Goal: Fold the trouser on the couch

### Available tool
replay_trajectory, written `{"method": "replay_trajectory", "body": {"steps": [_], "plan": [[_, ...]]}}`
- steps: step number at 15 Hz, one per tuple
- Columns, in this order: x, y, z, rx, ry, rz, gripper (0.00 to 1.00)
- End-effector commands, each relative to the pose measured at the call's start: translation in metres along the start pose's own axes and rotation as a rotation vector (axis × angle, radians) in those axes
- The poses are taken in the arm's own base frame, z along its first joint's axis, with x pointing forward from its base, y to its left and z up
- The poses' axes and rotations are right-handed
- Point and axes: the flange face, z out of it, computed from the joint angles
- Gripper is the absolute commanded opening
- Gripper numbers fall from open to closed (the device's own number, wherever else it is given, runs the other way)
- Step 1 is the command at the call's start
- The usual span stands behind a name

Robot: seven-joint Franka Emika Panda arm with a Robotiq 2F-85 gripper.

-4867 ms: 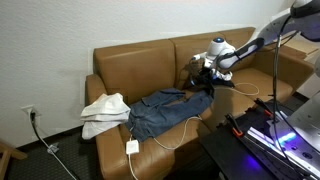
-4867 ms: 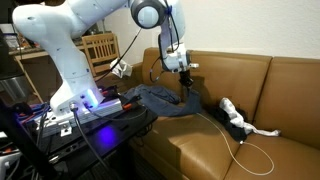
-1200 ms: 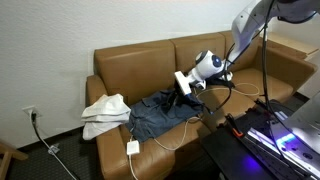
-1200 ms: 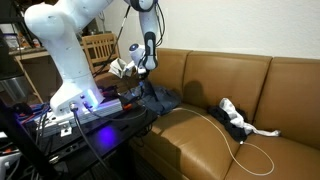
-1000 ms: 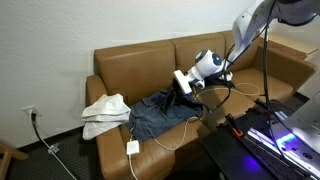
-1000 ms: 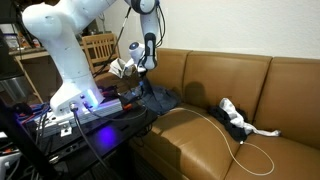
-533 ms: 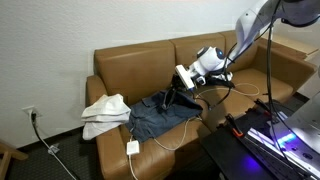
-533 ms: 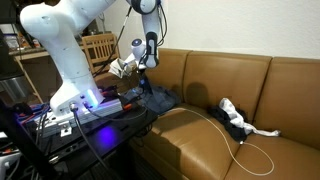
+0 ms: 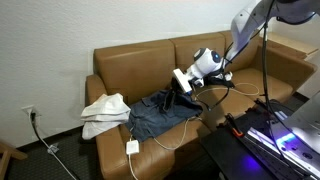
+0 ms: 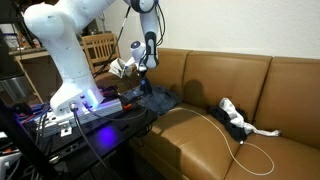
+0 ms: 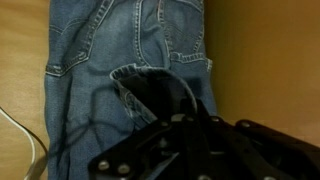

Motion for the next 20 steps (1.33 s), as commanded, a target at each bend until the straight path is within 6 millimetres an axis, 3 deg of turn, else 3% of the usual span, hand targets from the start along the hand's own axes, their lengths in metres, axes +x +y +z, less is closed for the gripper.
{"method": "replay_trajectory", "body": {"steps": [1, 3, 5, 6, 7, 8, 12, 13, 14, 15, 17, 19, 20], "plan": [[-0.016, 0.020, 0.008, -0.089, -0.011, -0.110, 0.01], [-0.026, 0.029, 0.003, -0.127, -0.080, -0.177, 0.01], [-0.028, 0.025, -0.007, -0.126, -0.139, -0.203, 0.01], [-0.044, 0.008, -0.016, -0.144, -0.158, -0.212, 0.01], [-0.046, 0.004, -0.023, -0.156, -0.194, -0.211, 0.01], [-0.054, -0.013, -0.034, -0.133, -0.237, -0.205, 0.01], [-0.054, -0.078, -0.091, -0.037, -0.402, -0.132, 0.01], [-0.053, -0.078, -0.099, 0.021, -0.418, -0.109, 0.01], [-0.065, -0.072, -0.077, -0.034, -0.365, -0.146, 0.01], [-0.061, -0.081, -0.085, -0.009, -0.371, -0.133, 0.05], [-0.055, -0.077, -0.081, -0.018, -0.360, -0.124, 0.05], [-0.062, -0.071, -0.075, -0.033, -0.365, -0.128, 0.01], [-0.056, -0.079, -0.076, -0.007, -0.388, -0.079, 0.01]]}}
